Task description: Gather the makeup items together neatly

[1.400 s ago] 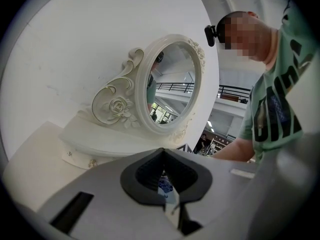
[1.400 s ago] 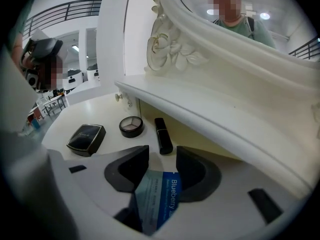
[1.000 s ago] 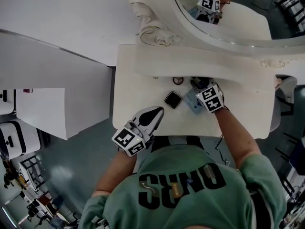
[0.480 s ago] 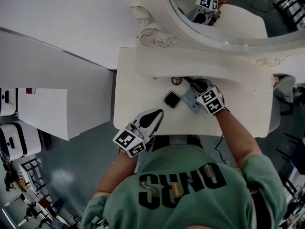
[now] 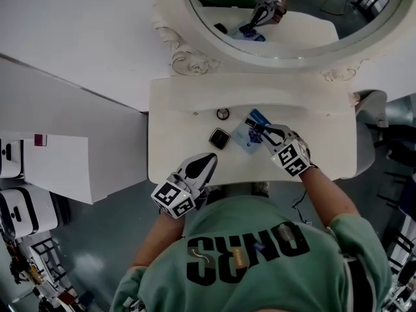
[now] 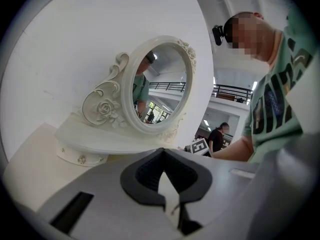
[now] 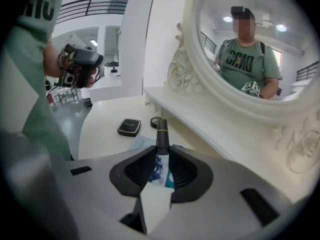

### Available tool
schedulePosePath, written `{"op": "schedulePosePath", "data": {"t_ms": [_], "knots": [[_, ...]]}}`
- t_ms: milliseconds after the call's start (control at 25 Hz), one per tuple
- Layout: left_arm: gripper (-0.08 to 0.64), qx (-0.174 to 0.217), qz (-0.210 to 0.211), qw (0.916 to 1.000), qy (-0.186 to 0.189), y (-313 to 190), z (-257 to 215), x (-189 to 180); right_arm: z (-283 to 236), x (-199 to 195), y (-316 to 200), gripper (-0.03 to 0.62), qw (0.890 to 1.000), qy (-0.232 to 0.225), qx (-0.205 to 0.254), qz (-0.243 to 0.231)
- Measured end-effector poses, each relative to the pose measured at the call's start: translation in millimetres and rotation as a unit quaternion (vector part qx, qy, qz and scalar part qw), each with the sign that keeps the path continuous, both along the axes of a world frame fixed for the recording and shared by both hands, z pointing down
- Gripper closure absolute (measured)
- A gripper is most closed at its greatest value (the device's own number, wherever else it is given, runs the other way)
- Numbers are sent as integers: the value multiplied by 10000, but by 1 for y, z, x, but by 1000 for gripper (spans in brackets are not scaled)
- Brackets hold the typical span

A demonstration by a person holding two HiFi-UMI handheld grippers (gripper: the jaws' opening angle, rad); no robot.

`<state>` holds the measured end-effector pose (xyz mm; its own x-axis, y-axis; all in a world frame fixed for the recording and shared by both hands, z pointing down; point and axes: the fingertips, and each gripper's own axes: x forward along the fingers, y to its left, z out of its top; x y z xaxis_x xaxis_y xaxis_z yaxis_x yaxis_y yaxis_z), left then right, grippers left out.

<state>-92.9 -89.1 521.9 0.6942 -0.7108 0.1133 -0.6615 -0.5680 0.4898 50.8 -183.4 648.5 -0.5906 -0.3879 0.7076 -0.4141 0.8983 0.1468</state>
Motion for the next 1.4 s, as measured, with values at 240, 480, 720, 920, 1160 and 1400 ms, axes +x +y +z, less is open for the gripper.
{"op": "schedulePosePath", "data": {"t_ms": [240, 480, 720, 920, 1160, 1400], "knots": [[551, 181, 176, 9997, -20, -3, -22, 27, -60, 89, -52, 517, 9866, -586, 140, 1516], [551, 354, 319, 9988, -57, -11, -45, 52, -76, 193, -105, 517, 9540, -607, 336, 2915], [551, 271, 266, 9991, -189, -10, -49, 58, -47, 254, -132, 517, 9183, -520, 142, 3921], [551, 212, 225, 9991, -274, -8, -46, 57, -23, 271, -145, 515, 8937, -438, -22, 4466], [551, 180, 271, 9991, -276, -9, -42, 57, -24, 262, -145, 418, 8936, -652, -278, 4432], [551, 368, 414, 9983, -180, -18, -54, 64, -60, 258, -105, 419, 9104, -1008, -210, 4006]]}}
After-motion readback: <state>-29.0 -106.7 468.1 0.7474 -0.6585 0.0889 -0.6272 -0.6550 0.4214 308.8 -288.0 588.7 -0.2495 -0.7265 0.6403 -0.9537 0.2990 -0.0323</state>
